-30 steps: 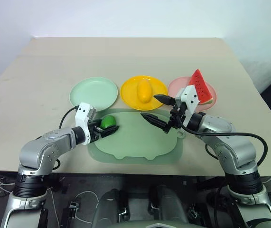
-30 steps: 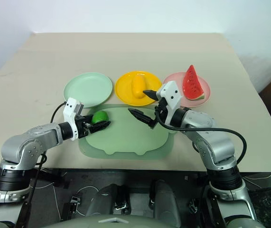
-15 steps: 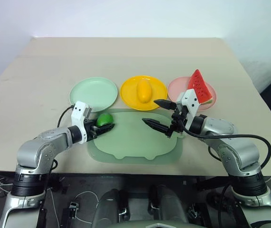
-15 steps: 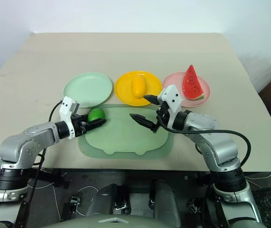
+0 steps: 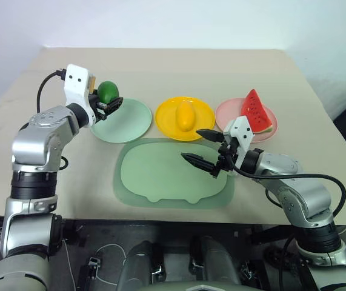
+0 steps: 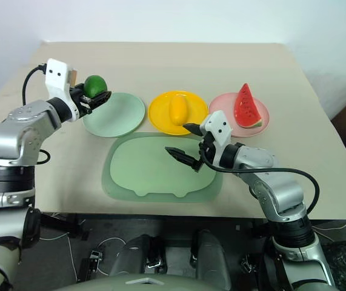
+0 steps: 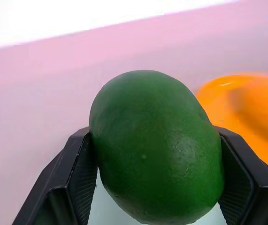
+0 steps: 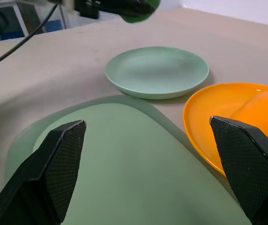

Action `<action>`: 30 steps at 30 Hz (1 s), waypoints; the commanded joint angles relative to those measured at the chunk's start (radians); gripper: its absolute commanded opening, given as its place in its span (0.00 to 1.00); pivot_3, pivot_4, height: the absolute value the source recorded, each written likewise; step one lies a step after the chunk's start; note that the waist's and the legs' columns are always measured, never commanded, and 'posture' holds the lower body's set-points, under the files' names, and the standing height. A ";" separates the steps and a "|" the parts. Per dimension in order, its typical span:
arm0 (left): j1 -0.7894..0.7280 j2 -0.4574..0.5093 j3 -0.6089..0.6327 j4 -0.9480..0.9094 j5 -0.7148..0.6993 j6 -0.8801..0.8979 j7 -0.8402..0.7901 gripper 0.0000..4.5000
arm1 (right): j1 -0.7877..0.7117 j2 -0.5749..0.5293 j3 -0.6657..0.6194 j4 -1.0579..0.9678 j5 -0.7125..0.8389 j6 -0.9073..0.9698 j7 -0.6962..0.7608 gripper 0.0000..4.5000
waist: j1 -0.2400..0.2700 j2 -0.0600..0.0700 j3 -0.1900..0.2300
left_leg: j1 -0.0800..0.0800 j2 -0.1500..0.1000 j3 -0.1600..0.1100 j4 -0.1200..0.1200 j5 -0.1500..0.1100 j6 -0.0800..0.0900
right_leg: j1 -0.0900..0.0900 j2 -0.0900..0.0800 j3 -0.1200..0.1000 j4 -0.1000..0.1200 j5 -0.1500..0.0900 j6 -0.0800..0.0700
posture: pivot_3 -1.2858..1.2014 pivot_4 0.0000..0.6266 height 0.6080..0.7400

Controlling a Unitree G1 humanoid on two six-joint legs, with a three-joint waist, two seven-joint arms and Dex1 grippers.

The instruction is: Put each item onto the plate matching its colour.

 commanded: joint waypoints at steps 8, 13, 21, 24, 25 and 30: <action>-0.142 -0.098 -0.043 0.413 0.152 -0.194 -0.009 0.66 | -0.036 0.015 -0.006 -0.007 -0.019 -0.030 -0.017 1.00 | 0.001 -0.001 0.001 | -0.002 0.000 0.000 0.002 0.000 0.000 | -0.003 -0.001 0.000 0.005 -0.001 0.001 | 0.52 0.24 0.67; -0.124 -0.123 -0.028 0.428 0.135 -0.188 -0.062 0.83 | -0.031 0.012 -0.009 -0.012 -0.019 -0.031 -0.018 1.00 | 0.000 -0.001 0.001 | -0.002 0.000 0.000 0.003 0.000 0.001 | -0.003 -0.001 0.000 0.005 -0.001 0.001 | 0.52 0.24 0.67; -0.091 -0.117 0.004 0.347 0.116 -0.147 -0.090 0.99 | -0.038 0.006 -0.006 -0.001 -0.030 -0.047 -0.011 1.00 | 0.000 -0.001 0.001 | -0.002 0.000 0.000 0.003 0.000 0.001 | -0.003 -0.001 0.000 0.006 -0.001 0.001 | 0.52 0.24 0.67; -0.068 -0.090 0.020 0.254 0.107 -0.094 -0.092 0.99 | -0.038 0.008 -0.006 -0.001 -0.032 -0.055 -0.004 1.00 | 0.000 -0.001 0.001 | -0.002 0.000 0.000 0.004 0.000 0.001 | -0.002 -0.001 0.000 0.006 -0.001 0.001 | 0.52 0.24 0.67; -0.052 -0.077 0.025 0.215 0.105 -0.081 -0.098 0.99 | -0.038 0.009 -0.007 0.000 -0.032 -0.057 -0.002 1.00 | -0.001 -0.001 0.001 | -0.002 0.000 0.000 0.004 0.000 0.001 | -0.002 -0.001 0.000 0.006 -0.001 0.001 | 0.52 0.24 0.67; 0.037 -0.002 0.082 -0.004 0.050 0.009 -0.143 0.99 | -0.039 0.004 -0.014 0.017 -0.038 -0.074 0.008 1.00 | -0.004 -0.001 0.001 | -0.001 0.000 0.000 0.003 0.000 0.001 | -0.002 -0.001 0.000 0.007 -0.001 0.001 | 0.52 0.24 0.67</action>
